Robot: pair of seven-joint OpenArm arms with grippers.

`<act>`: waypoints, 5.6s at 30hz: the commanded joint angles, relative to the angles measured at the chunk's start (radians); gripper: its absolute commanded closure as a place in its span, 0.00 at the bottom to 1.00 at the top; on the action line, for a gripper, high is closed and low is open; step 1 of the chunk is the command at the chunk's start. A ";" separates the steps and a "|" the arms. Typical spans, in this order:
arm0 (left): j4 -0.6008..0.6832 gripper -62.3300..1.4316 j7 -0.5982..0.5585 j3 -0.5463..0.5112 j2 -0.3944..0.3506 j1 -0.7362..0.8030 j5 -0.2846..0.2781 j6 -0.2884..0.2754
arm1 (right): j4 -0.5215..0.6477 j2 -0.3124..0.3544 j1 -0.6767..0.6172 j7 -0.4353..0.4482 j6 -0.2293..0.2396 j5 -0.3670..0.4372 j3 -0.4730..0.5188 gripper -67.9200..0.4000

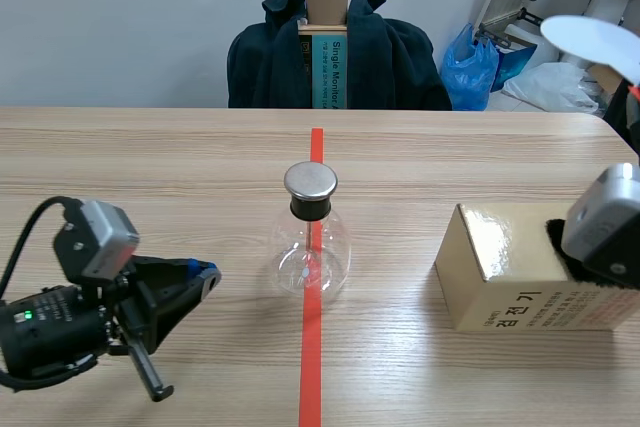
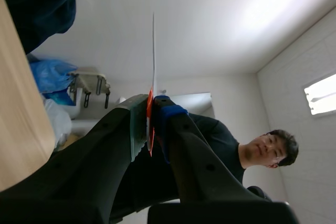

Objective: Do the electroscope experiment.
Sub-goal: 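Put the plate down on the right, then return to the home posture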

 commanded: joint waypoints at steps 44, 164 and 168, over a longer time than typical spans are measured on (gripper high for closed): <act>0.941 0.00 0.487 -0.594 -0.196 0.672 -0.266 0.009 | -0.484 -0.219 0.209 0.094 -0.002 -0.217 -0.079 0.98; 0.941 0.00 0.483 -0.594 -0.196 0.672 -0.261 0.010 | 0.335 0.240 -0.357 0.113 0.704 1.289 0.348 0.00; 0.941 0.00 0.483 -0.594 -0.196 0.672 -0.261 0.010 | 0.335 0.240 -0.357 0.110 0.763 1.288 0.342 0.00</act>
